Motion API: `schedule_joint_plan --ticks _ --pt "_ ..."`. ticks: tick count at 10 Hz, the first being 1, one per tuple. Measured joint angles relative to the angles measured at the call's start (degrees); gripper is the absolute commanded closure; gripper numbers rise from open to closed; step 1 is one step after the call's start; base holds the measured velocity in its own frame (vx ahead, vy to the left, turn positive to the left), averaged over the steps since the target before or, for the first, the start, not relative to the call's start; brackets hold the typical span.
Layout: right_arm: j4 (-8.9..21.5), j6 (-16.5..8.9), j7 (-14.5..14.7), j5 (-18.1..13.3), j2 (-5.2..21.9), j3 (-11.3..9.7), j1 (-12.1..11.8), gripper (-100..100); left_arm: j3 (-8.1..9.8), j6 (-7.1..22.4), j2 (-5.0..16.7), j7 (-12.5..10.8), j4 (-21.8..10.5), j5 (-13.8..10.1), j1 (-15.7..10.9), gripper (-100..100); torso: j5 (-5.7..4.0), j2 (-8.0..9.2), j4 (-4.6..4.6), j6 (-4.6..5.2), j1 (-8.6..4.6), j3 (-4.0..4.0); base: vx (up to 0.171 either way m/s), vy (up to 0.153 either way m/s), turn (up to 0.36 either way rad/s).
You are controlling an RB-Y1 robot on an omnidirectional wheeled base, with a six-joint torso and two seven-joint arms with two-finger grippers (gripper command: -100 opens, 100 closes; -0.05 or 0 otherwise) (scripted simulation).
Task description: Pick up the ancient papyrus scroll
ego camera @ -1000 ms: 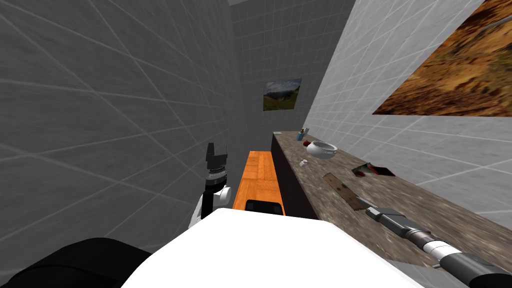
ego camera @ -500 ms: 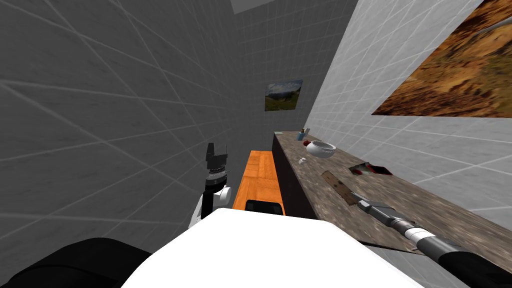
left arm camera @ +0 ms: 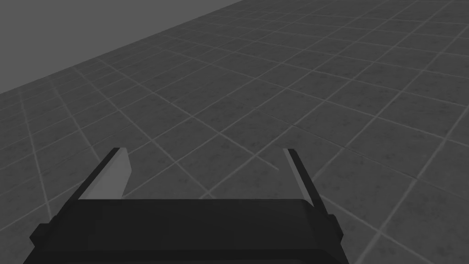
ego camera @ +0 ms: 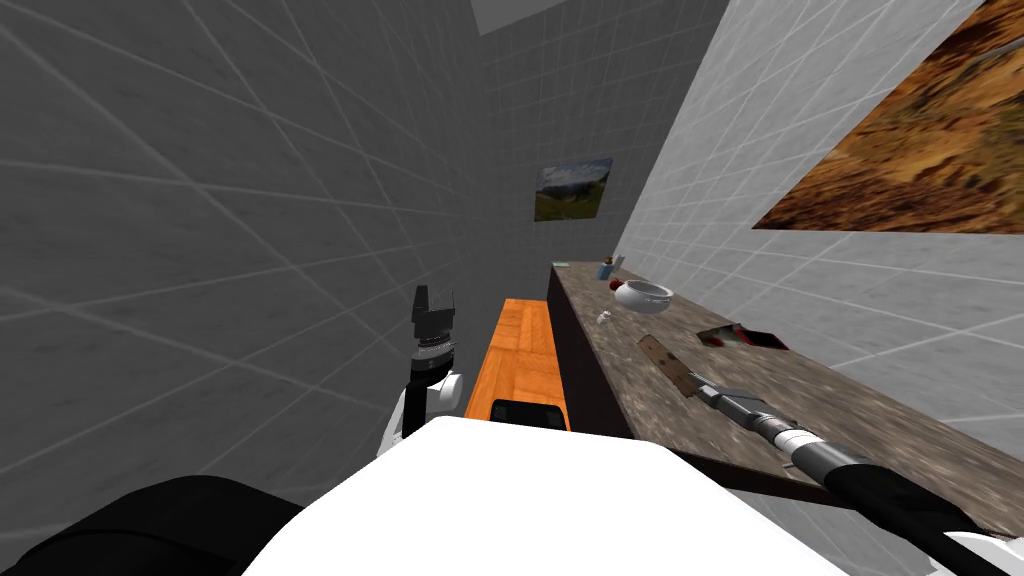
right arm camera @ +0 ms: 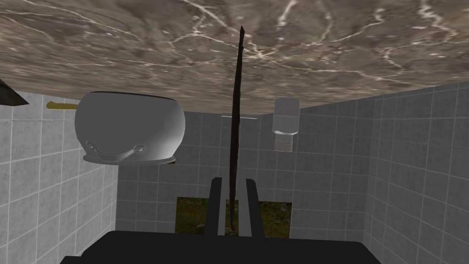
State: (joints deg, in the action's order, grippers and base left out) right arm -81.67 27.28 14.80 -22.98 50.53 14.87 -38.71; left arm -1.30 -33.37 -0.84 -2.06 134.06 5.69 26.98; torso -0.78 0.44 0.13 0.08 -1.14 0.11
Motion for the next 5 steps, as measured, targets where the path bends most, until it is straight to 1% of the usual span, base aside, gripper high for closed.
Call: schedule_joint_plan --ticks 1,2,3,4,5 --pt "-1.25 -1.68 -0.74 -0.16 0.19 -0.72 0.91 100 0.0 0.0 0.0 0.0 0.0 0.0 0.01 0 0.01 0.07 -0.03 0.09 -0.01 0.06 -0.075 -0.02 0.016" --pt "-2.1 -3.44 -0.94 -0.24 0.04 -0.92 1.02 100 0.0 0.0 0.0 0.0 0.0 0.0 0.02 0 0.0 -0.03 0.0 0.2 -0.06 0.0 -0.026 -0.006 -0.035" --pt "-2.14 -4.68 -0.84 -0.28 -0.11 -0.95 1.05 100 0.01 0.0 0.0 0.0 0.0 0.0 0.02 0 -0.01 -0.18 0.05 0.21 -0.06 -0.09 -0.164 -0.025 0.152" --pt "-4.31 -6.7 -1.75 -0.42 0.22 -1.53 1.19 100 0.0 0.0 0.0 0.0 0.0 0.0 0.0 0 -0.01 0.09 -0.02 0.03 -0.03 0.05 -0.201 -0.023 0.194" --pt "-5.66 -8.51 -2.46 -0.49 0.33 -1.89 1.59 100 0.0 0.0 0.0 0.0 0.0 0.0 0.0 0 -0.01 0.25 -0.06 0.14 -0.03 0.16 -0.089 -0.001 0.007"
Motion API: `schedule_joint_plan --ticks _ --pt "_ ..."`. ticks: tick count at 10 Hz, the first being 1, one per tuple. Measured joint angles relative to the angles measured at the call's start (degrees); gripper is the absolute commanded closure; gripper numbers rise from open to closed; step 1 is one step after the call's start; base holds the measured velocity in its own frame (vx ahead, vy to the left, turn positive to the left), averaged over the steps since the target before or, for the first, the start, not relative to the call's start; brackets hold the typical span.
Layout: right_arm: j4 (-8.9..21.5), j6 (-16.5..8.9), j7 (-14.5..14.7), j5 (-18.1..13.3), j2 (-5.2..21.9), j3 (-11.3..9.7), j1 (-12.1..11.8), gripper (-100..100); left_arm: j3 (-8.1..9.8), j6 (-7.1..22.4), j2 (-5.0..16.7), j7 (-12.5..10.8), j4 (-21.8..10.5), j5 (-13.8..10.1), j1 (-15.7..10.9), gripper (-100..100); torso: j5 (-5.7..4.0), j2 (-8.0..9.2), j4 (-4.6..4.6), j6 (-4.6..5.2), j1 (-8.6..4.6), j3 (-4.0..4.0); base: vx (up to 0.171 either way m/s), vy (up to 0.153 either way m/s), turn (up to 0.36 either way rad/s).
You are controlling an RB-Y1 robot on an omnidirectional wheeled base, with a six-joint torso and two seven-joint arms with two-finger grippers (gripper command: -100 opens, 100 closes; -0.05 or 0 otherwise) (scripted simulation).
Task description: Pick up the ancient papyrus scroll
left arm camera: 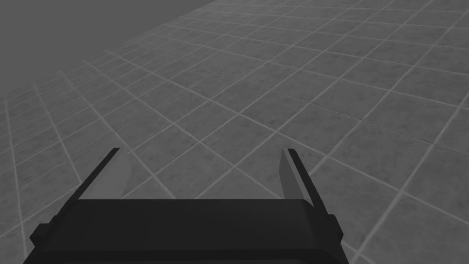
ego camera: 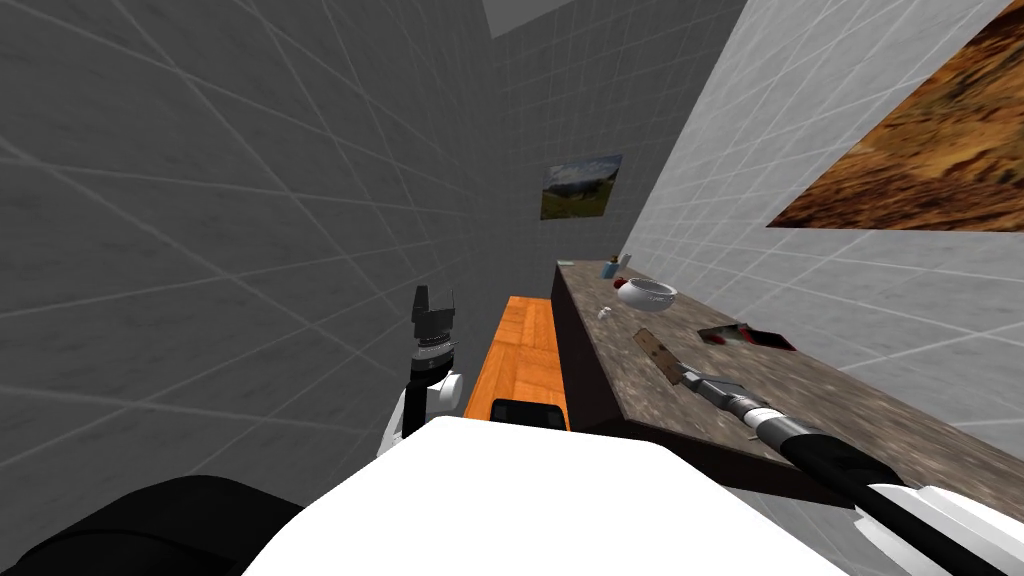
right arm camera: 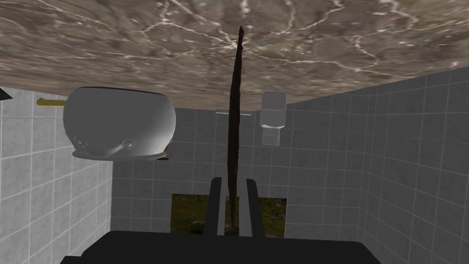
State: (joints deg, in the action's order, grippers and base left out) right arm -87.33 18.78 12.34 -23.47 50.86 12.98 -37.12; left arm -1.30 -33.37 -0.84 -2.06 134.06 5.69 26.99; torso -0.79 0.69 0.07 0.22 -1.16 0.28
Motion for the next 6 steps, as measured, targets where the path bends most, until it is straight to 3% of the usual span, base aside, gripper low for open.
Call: schedule_joint_plan --ticks 2,5,6 --pt "-1.9 -3.49 -1.11 -0.13 0.4 -0.78 0.81 100 0.0 0.0 0.0 0.0 0.0 0.0 0.0 0 0.0 -0.06 0.0 -0.08 -0.01 -0.03 -0.17 -0.016 0.146" --pt "-3.54 -8.1 -1.7 -0.47 0.0 -1.58 1.82 100 0.0 0.0 0.0 0.0 0.0 0.0 0.02 0 -0.01 -0.44 0.08 0.07 -0.04 -0.23 -0.027 0.003 -0.017" --pt "-3.51 -8.38 -1.67 -0.49 0.01 -1.57 1.81 0 0.01 0.0 0.0 0.0 0.01 0.0 0.02 0 -0.02 -0.56 0.11 0.04 -0.04 -0.31 0.0 0.0 0.0"
